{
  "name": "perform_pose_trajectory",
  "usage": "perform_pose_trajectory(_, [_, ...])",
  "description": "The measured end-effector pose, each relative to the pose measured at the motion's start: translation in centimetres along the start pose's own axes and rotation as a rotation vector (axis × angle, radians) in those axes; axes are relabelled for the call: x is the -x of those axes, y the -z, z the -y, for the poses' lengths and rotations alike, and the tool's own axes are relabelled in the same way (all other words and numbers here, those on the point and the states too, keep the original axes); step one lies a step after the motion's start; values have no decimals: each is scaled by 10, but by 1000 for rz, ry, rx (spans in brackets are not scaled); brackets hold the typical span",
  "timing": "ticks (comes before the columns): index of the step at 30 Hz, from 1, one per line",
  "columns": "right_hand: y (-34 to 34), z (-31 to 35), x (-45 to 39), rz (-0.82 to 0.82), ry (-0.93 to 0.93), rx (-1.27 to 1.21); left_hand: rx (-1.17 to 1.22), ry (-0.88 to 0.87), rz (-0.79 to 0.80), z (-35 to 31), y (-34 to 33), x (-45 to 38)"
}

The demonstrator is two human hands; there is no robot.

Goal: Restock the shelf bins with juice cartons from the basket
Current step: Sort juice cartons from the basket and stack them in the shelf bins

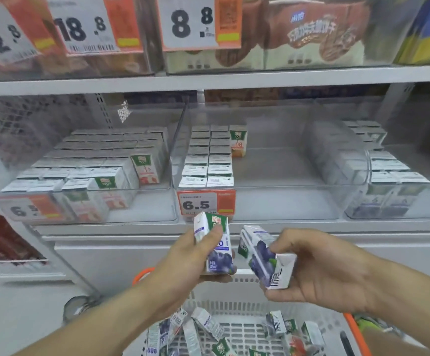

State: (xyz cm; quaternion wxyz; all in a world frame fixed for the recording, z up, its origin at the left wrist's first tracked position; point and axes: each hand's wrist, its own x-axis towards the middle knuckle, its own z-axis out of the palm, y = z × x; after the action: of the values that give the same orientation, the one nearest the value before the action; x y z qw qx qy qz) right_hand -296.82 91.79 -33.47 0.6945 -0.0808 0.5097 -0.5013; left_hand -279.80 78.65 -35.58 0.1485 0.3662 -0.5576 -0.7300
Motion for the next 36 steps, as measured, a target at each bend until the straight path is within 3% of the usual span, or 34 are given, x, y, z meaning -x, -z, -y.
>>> perform_pose_trajectory(5, [-7,4,8,-90,220,218,71,34,154,-2,-13,-9])
perform_pose_trajectory(8, [-7,2,3,-248,377,395,-31,-32,312,-2,-12,-13])
perform_pose_trajectory(10, [-5,1,2,-263,429,487,-106,-94,389,1,-14,-15])
perform_pose_trajectory(16, [5,8,-2,-43,366,339,-116,-108,376,5,-18,-21])
perform_pose_trajectory(23, [34,19,-7,-127,388,610,-89,-36,431,8,-21,-21])
perform_pose_trajectory(29, [57,21,-9,113,294,626,-129,-26,538,8,-35,-11])
perform_pose_trajectory(33, [62,21,-7,106,319,618,-171,62,637,12,-38,-10])
perform_pose_trajectory(36, [65,20,-7,156,284,675,-242,87,618,16,-38,-12])
